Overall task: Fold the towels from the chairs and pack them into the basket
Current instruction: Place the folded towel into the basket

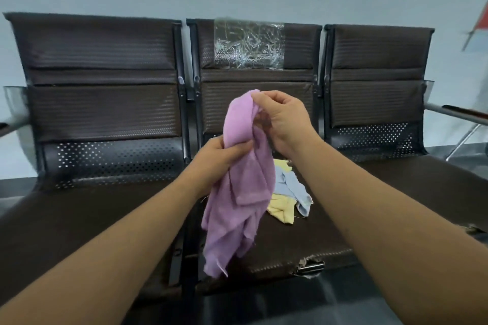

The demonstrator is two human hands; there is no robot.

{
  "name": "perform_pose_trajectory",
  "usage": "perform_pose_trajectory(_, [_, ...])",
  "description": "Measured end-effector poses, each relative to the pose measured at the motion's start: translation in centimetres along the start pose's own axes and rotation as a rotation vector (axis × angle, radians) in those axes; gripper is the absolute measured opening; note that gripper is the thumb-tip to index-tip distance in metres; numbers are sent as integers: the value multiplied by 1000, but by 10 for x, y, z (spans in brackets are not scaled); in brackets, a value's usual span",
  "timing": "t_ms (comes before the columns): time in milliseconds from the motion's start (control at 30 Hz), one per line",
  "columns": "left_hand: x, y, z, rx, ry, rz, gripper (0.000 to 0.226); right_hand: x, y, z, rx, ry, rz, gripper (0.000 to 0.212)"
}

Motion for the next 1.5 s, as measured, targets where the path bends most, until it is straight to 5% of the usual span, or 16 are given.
perform_pose_trajectory(67, [-17, 15, 12, 1, 26, 166, 32, 6, 6, 1, 67, -14, -19, 11])
perform_pose_trajectory(233, [-59, 17, 40, -26, 204, 372, 26, 31, 71, 38, 486, -324, -48, 57])
perform_pose_trajectory(333, [-83, -14, 61, -97, 307, 297, 27, 41, 108, 68, 612, -431, 19, 44])
perform_pose_trajectory(500, [-130, -69, 93, -174, 388, -92, 24, 55, 151, 87, 562, -426, 332, 42])
perform_pose_trajectory(600, [-156, -75, 102, -203, 422, -340, 35, 68, 160, 90, 549, -435, 310, 18])
perform_pose_trajectory(867, [-226, -92, 119, -373, 567, -406, 42, 76, 169, 75, 519, -253, 197, 15])
perform_pose_trajectory(1000, [-248, -101, 130, -442, 448, -909, 30, 88, 172, 78, 548, -231, 89, 10])
perform_pose_trajectory(1133, [-201, -100, 138, -307, 69, -328, 64, 114, 179, 85, 565, -266, 57, 13])
perform_pose_trajectory(1200, [-179, -98, 141, -278, -39, -158, 63, 124, 183, 88, 580, -253, 49, 15])
perform_pose_trajectory(1333, [-189, -97, 139, -210, 170, -228, 34, 135, 196, 91, 585, -236, 106, 31])
perform_pose_trajectory(1500, [-219, -100, 144, -213, 406, -363, 26, 142, 207, 94, 640, -245, 110, 22])
Point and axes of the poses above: each hand's wrist, its own z-axis away from the middle knuckle, its own x-axis out of the palm, y = z × x, the point moved 5 cm from there along -z, towards the middle knuckle, and after that the axes turned 10 degrees about -z, right-handed, at the moved point
